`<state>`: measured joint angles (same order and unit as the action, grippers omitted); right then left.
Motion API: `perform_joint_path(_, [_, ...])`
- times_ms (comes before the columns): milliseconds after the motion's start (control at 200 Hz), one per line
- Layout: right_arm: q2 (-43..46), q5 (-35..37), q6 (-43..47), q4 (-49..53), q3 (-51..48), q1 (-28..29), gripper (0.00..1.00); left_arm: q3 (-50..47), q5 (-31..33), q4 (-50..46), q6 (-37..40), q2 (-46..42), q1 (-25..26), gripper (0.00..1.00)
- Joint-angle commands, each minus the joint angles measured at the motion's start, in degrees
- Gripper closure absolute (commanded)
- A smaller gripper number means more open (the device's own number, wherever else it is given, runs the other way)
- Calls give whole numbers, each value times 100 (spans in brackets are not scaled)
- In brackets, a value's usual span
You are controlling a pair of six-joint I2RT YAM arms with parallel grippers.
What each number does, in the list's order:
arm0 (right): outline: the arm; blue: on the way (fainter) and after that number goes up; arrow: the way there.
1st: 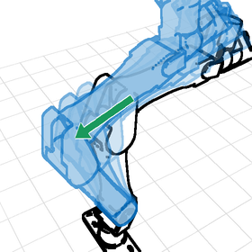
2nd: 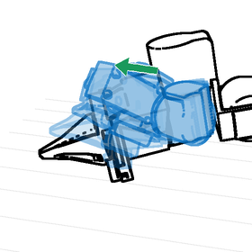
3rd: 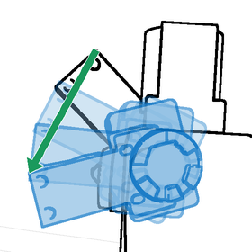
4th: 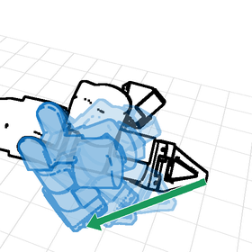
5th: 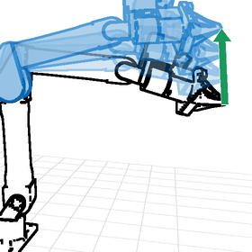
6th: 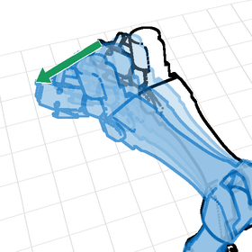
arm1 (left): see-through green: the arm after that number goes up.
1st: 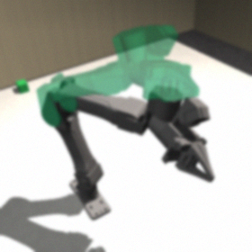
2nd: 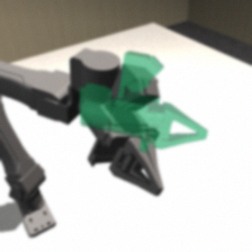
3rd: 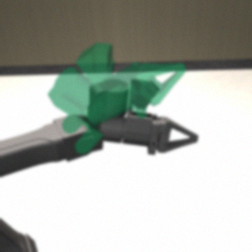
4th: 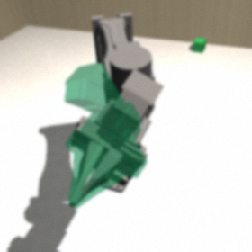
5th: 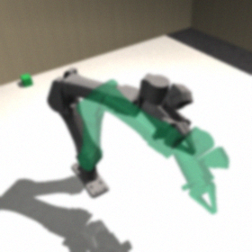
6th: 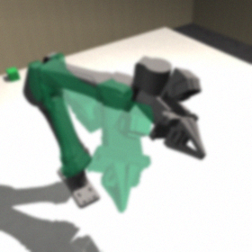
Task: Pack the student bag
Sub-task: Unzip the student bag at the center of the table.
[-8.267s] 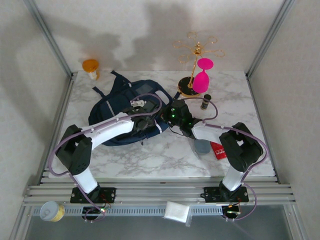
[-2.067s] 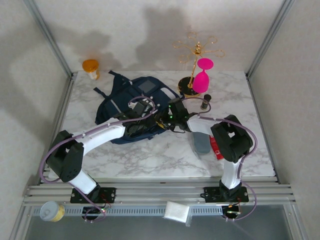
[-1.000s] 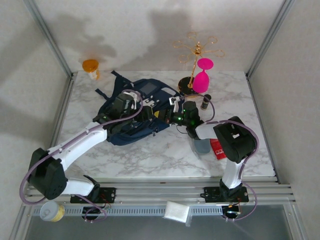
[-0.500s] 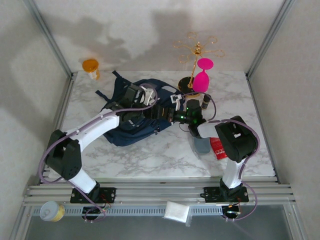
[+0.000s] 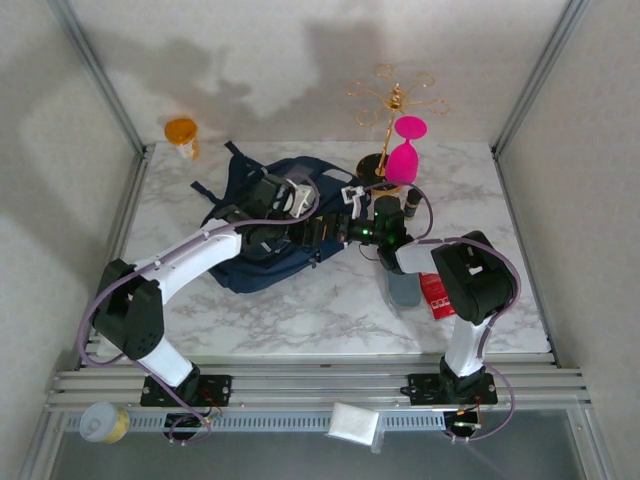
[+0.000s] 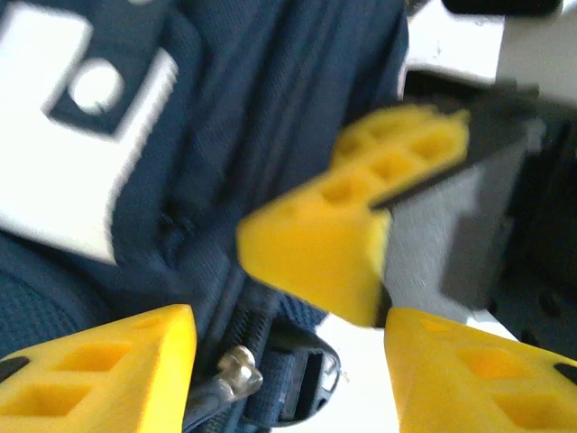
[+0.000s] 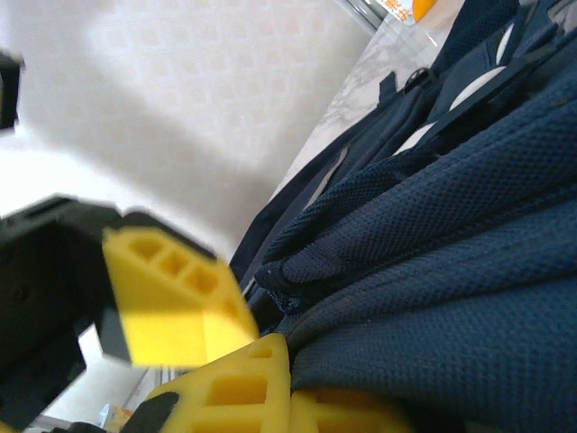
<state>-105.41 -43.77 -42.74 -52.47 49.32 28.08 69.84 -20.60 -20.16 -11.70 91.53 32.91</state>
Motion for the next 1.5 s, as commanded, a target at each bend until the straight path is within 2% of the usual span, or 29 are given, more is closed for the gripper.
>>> perform_joint_path(0, [389, -87, 248, -1006, 535, -100, 100, -221, 270, -463, -117, -229, 203, 47])
perform_joint_path(150, [372, -67, 229, -1013, 570, -109, 100, -110, 866, -821, -274, -148, 224, 56])
perform_joint_path(295, [333, -70, 183, -1083, 579, -109, 100, -27, 1264, -679, -517, -169, 249, 51])
perform_joint_path(385, [310, -79, 118, -1124, 595, -109, 100, -104, 1567, -591, -542, -248, 301, 51])
perform_joint_path(441, [306, -98, 145, -1043, 627, -109, 100, -121, 1525, -672, -620, -261, 321, 52])
perform_joint_path(551, [369, -20, 252, -911, 638, -105, 100, -210, 1791, -908, -1103, -323, 456, 55])
perform_joint_path(676, [332, 7, 271, -805, 712, -109, 100, -567, 1705, -540, -1900, -683, 493, 56])
perform_joint_path(746, [320, 21, 232, -849, 718, -109, 100, -674, 1933, -505, -2330, -738, 531, 58])
perform_joint_path(936, [227, 10, 189, -824, 769, -109, 100, -954, 1534, 269, -2793, -592, 623, 64])
perform_joint_path(1101, [206, 105, 143, -850, 704, -109, 100, -769, 1604, 389, -2816, -221, 656, 62])
perform_joint_path(1202, [154, 110, 66, -925, 693, -102, 100, -696, 1278, 769, -2751, -23, 686, 62])
perform_joint_path(1492, [122, 139, 31, -977, 664, -109, 100, -472, 1681, 1084, -2483, 300, 682, 69])
